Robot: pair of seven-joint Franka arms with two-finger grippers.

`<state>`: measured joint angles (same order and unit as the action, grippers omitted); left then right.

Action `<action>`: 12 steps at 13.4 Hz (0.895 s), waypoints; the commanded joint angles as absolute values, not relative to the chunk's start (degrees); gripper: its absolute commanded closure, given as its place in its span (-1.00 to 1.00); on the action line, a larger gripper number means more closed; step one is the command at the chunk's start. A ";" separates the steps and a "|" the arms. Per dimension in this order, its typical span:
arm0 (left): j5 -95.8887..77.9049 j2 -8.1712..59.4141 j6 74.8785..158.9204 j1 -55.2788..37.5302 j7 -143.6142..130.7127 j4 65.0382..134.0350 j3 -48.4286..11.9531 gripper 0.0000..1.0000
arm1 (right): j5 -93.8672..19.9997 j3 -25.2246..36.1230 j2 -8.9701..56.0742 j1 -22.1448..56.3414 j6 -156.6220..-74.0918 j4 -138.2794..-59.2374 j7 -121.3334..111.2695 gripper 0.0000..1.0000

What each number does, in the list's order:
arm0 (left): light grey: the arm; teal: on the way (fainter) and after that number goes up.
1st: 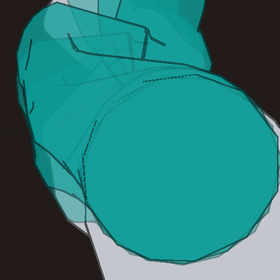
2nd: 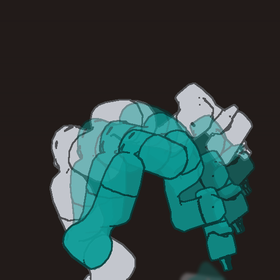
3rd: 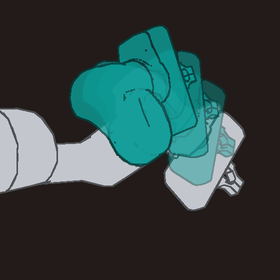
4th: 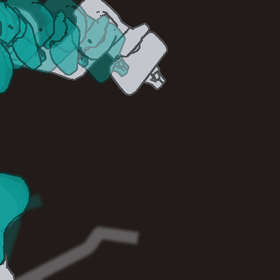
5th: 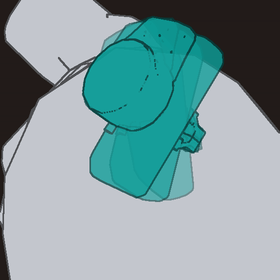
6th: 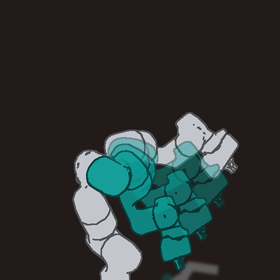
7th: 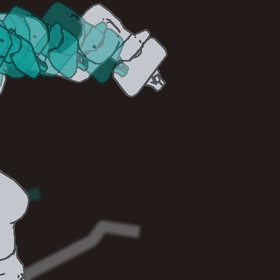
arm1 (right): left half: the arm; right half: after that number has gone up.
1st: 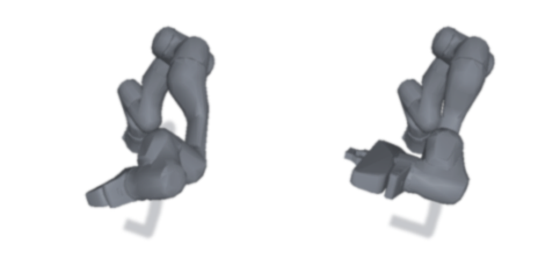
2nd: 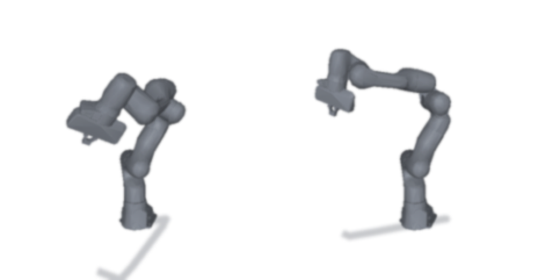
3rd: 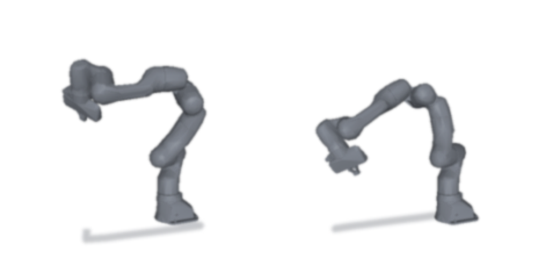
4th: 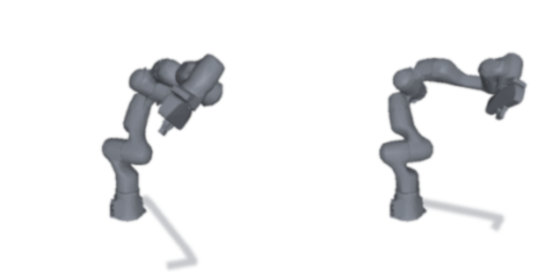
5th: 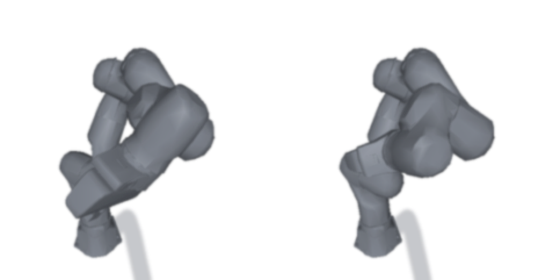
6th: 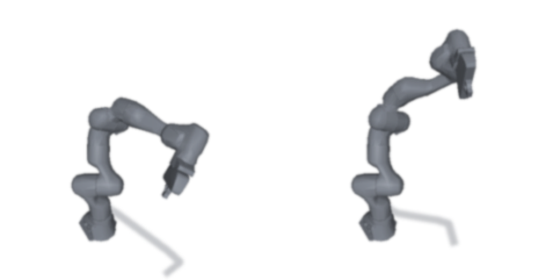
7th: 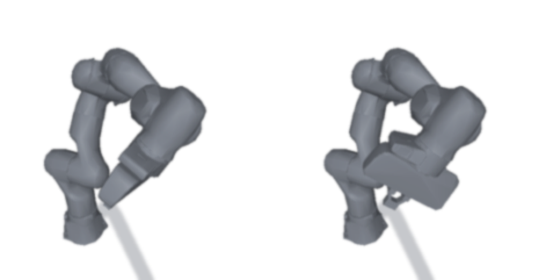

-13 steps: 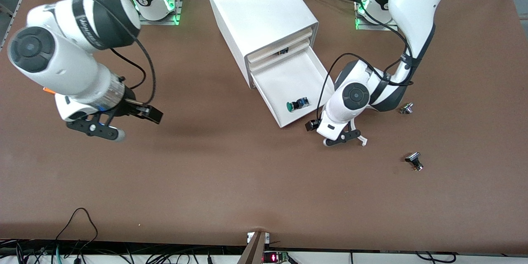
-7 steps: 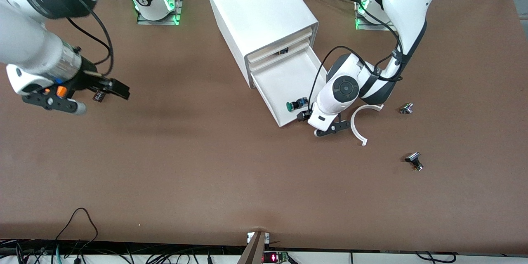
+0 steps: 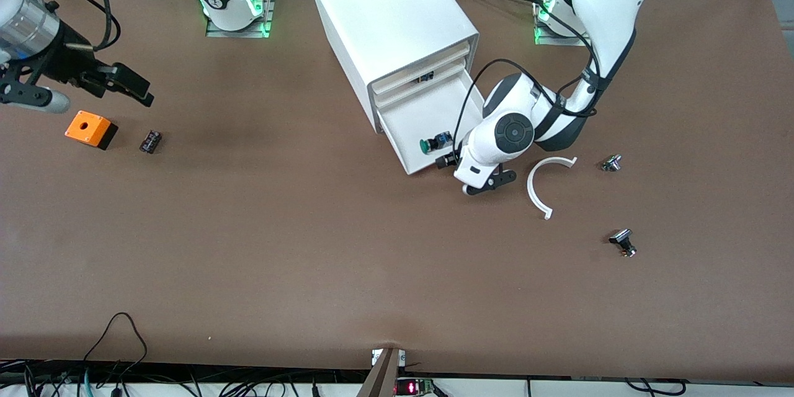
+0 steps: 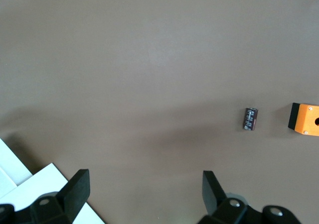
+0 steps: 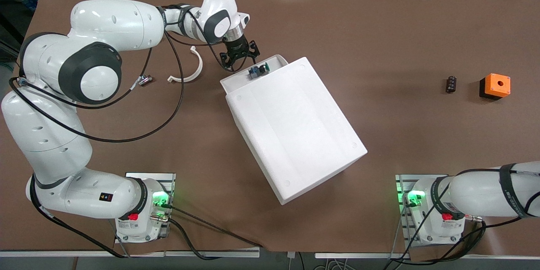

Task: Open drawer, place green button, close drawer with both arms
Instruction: 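Push the drawer inward with the left gripper while the right arm returns to rest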

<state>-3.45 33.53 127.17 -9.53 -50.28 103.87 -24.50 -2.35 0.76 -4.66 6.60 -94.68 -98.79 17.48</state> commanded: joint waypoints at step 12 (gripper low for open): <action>-5.45 30.94 125.77 -8.79 -55.98 109.34 -32.34 -0.96 | 0.79 -4.22 -10.81 0.62 -97.56 -106.17 12.04 -1.00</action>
